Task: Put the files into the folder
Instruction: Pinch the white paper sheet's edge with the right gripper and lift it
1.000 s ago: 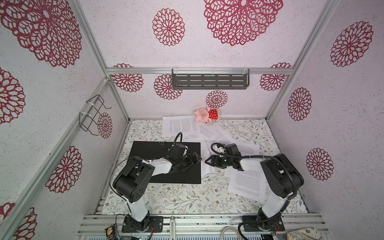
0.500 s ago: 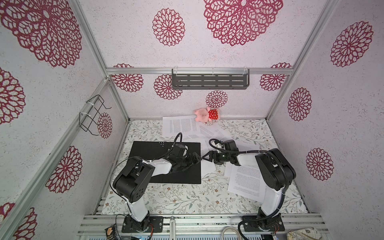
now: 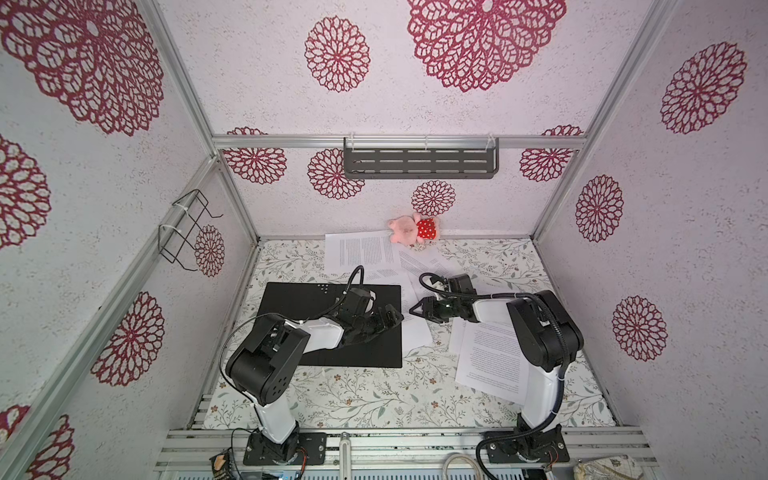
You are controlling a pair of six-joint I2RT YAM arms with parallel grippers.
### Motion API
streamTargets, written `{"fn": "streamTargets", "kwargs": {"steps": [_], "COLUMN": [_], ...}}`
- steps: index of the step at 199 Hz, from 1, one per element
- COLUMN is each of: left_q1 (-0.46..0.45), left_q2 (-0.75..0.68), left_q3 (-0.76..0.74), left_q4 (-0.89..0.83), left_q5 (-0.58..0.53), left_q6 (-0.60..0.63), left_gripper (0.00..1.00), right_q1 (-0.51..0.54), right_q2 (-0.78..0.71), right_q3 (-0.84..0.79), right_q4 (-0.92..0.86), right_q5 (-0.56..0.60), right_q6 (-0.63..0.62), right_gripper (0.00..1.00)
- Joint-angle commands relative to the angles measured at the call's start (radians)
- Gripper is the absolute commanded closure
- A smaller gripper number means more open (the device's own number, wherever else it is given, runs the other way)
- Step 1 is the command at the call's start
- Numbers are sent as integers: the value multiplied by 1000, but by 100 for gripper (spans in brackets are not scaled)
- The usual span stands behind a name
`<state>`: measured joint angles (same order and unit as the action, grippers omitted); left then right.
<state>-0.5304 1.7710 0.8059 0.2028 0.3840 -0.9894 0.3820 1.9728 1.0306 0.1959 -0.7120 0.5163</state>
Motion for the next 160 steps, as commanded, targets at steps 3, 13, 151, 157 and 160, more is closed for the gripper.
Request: {"fn": "streamTargets", "kwargs": {"steps": [3, 13, 151, 157, 160], "left_q1": [-2, -3, 75, 87, 93], "left_q2": [28, 13, -424, -449, -461], "left_q3": [-37, -30, 185, 185, 186], "left_q4": [-140, -147, -563, -594, -610], "left_q5": [-26, -18, -53, -72, -81], "left_q6": [-17, -11, 272, 292, 302], "left_gripper": [1, 1, 1, 1, 1], "right_q1": [-4, -5, -26, -26, -26], "right_q2": [11, 4, -419, -443, -455], "right_q3": [5, -2, -194, -194, -194], "right_q4": [-22, -21, -145, -168, -179], "right_q5": [22, 38, 286, 298, 304], "right_q6": [-12, -10, 21, 16, 13], "right_gripper": [66, 75, 100, 100, 100]}}
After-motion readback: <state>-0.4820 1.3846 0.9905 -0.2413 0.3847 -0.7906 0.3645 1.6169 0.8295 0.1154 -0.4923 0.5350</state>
